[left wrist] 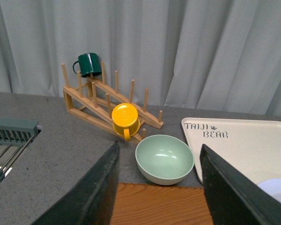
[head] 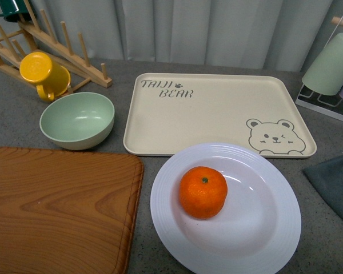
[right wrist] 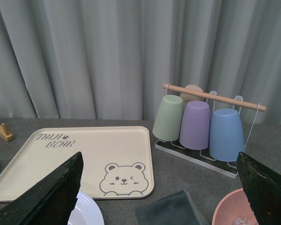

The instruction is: Place orange and plate with both arms

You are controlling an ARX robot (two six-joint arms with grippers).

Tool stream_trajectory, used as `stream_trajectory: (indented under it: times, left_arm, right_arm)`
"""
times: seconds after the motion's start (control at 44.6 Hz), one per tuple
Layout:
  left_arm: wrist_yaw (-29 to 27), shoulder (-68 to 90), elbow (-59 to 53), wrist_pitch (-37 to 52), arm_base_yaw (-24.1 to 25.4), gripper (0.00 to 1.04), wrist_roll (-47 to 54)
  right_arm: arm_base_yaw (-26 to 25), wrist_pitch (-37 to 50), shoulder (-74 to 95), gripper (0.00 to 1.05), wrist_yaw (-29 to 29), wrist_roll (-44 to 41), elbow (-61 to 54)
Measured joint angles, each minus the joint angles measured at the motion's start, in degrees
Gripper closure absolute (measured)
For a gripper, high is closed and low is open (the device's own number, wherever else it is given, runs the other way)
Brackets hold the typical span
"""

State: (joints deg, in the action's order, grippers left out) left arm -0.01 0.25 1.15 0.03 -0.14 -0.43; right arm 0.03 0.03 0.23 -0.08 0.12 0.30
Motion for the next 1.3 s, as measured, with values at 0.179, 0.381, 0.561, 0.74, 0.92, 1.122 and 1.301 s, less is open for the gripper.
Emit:
stream_trajectory:
  times: [0.179,0.381,0.561,0.74,0.92,1.122,1.301]
  left_arm:
    - [0.00,-0.02,0.00,0.00,0.00,0.16,0.02]
    - [0.00,-0.02,0.00,0.00,0.00,0.06,0.15]
    - [0.00,-0.02,0.00,0.00,0.00,0.06,0.15]
    - [0.00,-0.02,0.00,0.00,0.00,0.06,0.15]
    - [0.00,-0.02,0.00,0.00,0.00,0.06,0.15]
    - [0.00,-0.02,0.00,0.00,0.00,0.06,0.15]
    - [-0.02,-0.02,0.00,0.00,0.00,0.06,0.15]
  right_arm:
    - [0.00,0.00,0.00,0.09,0.00,0.00,0.00]
    - [0.00,0.00,0.00,0.09,0.00,0.00,0.00]
    - [0.00,0.00,0.00,0.09,0.00,0.00,0.00]
    - [0.00,0.00,0.00,0.09,0.00,0.00,0.00]
    - [0.22,-0.52,0.26,0.09,0.61,-0.42,0.11]
    - [0.46,1.55,19.47,0.09,1.95,-2.58,2.58]
    - [-7.96,12.13,51.63,0.09,-11.98,1.20,10.67]
